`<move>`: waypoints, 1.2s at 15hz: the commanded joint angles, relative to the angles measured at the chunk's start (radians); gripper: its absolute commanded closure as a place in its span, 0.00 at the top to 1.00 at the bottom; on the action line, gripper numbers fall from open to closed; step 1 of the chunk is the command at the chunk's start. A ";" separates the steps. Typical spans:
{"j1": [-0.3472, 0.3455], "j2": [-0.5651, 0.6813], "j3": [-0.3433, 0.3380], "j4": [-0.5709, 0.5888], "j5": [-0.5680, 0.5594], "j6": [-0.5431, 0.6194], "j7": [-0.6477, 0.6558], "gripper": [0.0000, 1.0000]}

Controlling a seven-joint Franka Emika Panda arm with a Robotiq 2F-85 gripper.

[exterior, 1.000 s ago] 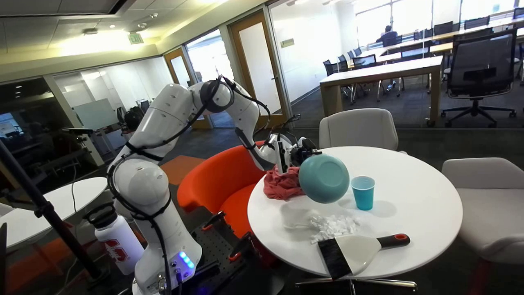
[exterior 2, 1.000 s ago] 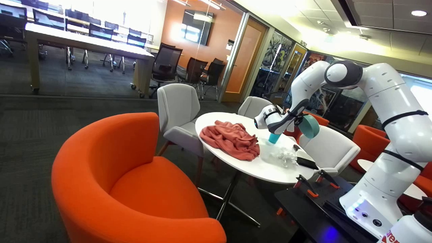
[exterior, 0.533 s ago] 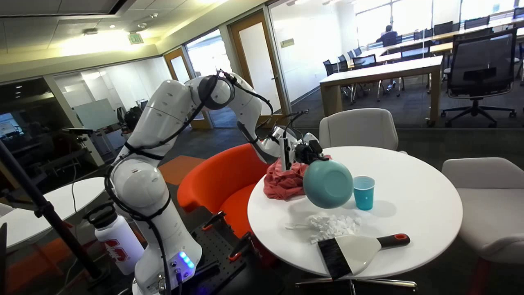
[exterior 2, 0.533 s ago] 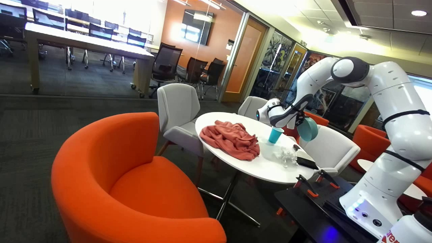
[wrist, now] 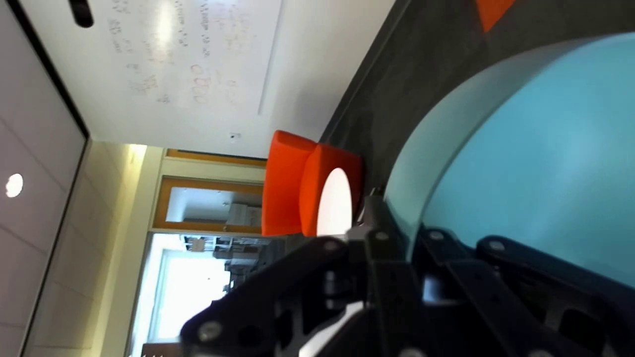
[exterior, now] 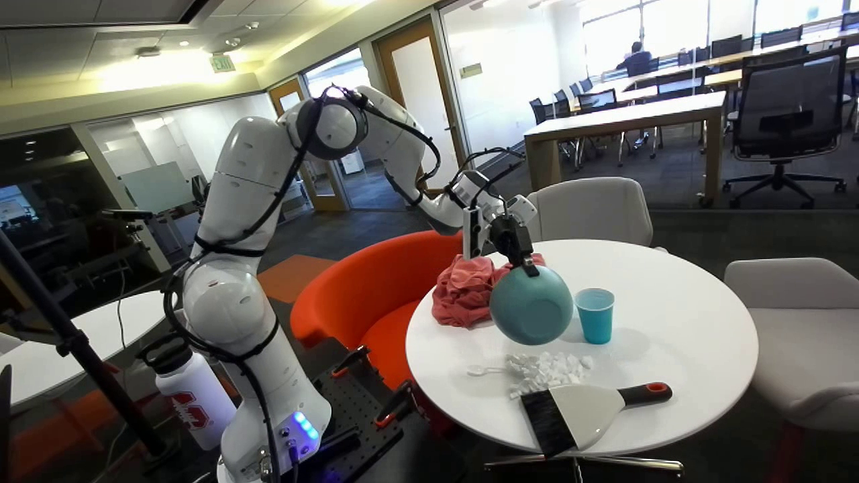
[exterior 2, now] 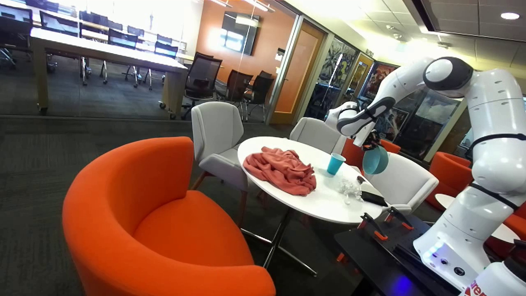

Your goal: Pour the contents from the blue bowl onto the table

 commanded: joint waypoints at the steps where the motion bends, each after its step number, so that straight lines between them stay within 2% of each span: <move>1: -0.026 -0.091 -0.005 -0.052 0.152 0.097 -0.009 0.02; 5: -0.029 -0.104 -0.032 -0.056 0.343 0.232 0.021 0.02; 8: -0.022 -0.103 -0.065 -0.063 0.462 0.378 0.039 0.02; 9: -0.011 -0.108 -0.083 -0.081 0.459 0.456 0.062 0.02; 11: 0.026 -0.100 -0.127 -0.099 0.386 0.590 0.107 0.02; 18: 0.049 -0.096 -0.207 -0.174 0.400 1.079 0.284 0.02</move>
